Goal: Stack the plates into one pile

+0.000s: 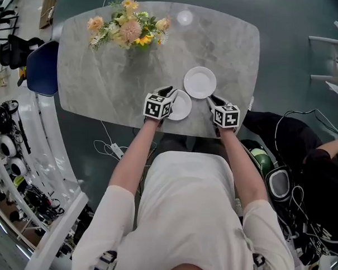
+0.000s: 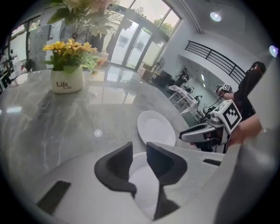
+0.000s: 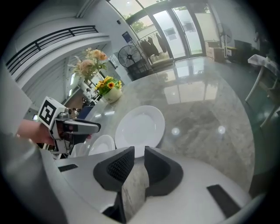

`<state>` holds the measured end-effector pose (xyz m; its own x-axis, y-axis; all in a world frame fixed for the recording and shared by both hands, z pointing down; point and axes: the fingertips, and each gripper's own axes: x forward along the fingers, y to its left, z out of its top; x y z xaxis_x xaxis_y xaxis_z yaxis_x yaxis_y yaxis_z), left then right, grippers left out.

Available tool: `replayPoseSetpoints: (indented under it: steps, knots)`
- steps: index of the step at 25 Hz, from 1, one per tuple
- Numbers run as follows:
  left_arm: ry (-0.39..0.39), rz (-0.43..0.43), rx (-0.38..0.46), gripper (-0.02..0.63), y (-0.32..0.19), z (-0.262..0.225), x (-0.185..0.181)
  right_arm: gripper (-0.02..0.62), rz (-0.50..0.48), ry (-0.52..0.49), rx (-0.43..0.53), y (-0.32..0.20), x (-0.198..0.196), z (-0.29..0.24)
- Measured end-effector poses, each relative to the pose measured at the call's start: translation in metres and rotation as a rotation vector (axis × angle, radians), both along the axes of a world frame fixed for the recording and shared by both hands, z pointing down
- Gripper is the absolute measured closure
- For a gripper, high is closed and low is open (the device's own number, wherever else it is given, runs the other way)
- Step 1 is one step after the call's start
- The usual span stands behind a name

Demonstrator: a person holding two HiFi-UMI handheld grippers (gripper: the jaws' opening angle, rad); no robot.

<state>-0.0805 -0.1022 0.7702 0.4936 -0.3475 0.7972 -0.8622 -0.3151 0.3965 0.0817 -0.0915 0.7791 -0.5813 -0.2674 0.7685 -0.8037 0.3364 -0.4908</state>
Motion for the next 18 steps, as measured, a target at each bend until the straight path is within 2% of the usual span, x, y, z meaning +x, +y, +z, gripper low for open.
replayPoseSetpoints:
  steps: [9, 15, 18]
  knots:
    - [0.013, 0.162, -0.058, 0.502, -0.027, 0.018, 0.031, 0.497, 0.044, 0.008, -0.022, -0.013, 0.022, 0.013]
    - [-0.005, 0.210, -0.128, 0.478, -0.033, 0.039, 0.039, 0.497, 0.079, -0.012, -0.036, -0.021, 0.025, 0.020]
    - [0.012, 0.210, -0.162, 0.469, -0.035, 0.046, 0.041, 0.497, 0.116, -0.036, -0.048, -0.025, 0.025, 0.024]
